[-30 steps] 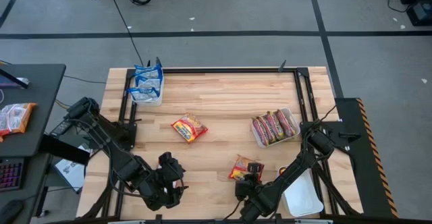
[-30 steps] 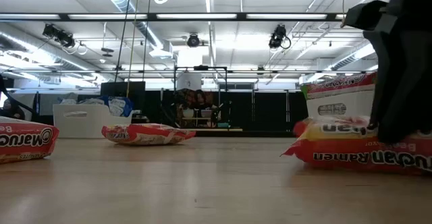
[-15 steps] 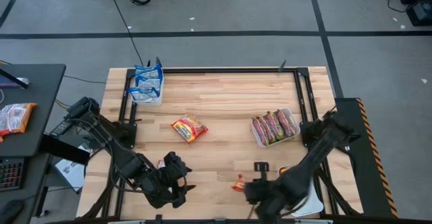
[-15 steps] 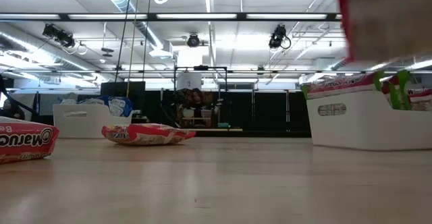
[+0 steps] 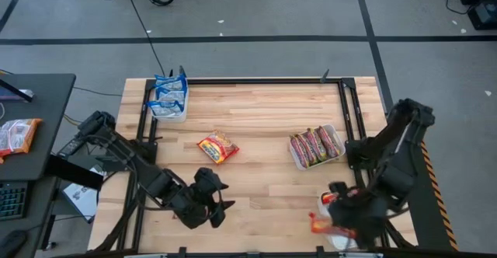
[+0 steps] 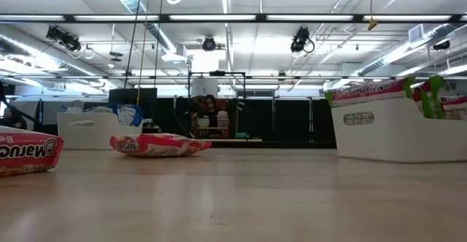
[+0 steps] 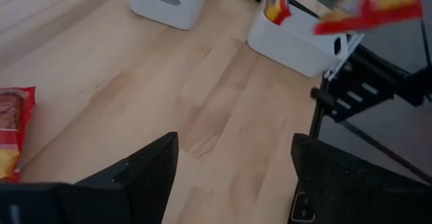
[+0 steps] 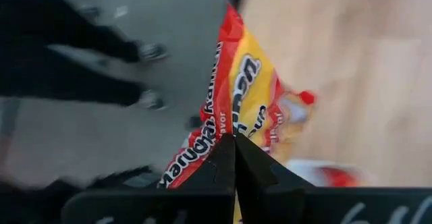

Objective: Sort Maruchan noodles
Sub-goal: Put the orange noodle pack into the bottom white bin

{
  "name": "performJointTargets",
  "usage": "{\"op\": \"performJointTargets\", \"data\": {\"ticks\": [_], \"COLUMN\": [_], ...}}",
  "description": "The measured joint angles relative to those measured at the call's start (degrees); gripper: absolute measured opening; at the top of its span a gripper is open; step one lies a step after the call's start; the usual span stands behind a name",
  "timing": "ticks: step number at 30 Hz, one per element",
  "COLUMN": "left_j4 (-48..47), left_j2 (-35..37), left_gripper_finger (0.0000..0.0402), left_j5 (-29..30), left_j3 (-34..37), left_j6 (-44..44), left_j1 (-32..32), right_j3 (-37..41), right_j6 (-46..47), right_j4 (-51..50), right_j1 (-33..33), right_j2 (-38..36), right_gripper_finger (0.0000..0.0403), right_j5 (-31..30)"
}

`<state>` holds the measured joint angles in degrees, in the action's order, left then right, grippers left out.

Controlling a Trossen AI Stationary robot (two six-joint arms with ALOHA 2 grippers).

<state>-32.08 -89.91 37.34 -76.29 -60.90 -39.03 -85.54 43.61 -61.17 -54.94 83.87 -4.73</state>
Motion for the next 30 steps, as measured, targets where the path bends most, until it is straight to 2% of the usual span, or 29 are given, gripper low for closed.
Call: {"op": "performJointTargets", "data": {"ticks": [3, 6, 13, 18, 23, 30], "left_j4": [-0.01, 0.32, 3.66, 5.82, 5.97, 6.52], "left_j2": [0.0, -0.01, -0.02, -0.02, -0.02, -0.02], "left_gripper_finger": [0.029, 0.029, 0.029, 0.029, 0.029, 0.029], "left_j5": [-0.02, 0.0, -0.01, -0.02, -0.12, -3.92], "left_j3": [0.0, 0.0, 0.0, 0.0, 0.0, 0.0], "left_j6": [-1.46, -1.93, -2.57, -1.47, -1.43, 1.35], "left_j1": [1.35, 2.79, 5.4, 5.86, 5.77, 6.09], "right_j3": [5.02, 9.62, 16.7, 17.31, 17.29, 17.16], "right_j6": [4.46, 9.15, 15.1, 12.5, 8.0, 3.92], "right_j4": [6.01, 9.81, 10.6, 11.84, 17.59, 18.87], "right_j1": [-4.56, -9.13, -14.8, -15.2, -14.77, -14.94], "right_j2": [-2.57, -4.08, -2.04, 0.89, 3.77, 8.3], "right_gripper_finger": [0.0002, 0.0002, 0.0002, 0.0002, 0.0002, 0.0005], "right_j5": [3.33, 3.67, 3.57, 1.35, 0.51, -1.62]}}
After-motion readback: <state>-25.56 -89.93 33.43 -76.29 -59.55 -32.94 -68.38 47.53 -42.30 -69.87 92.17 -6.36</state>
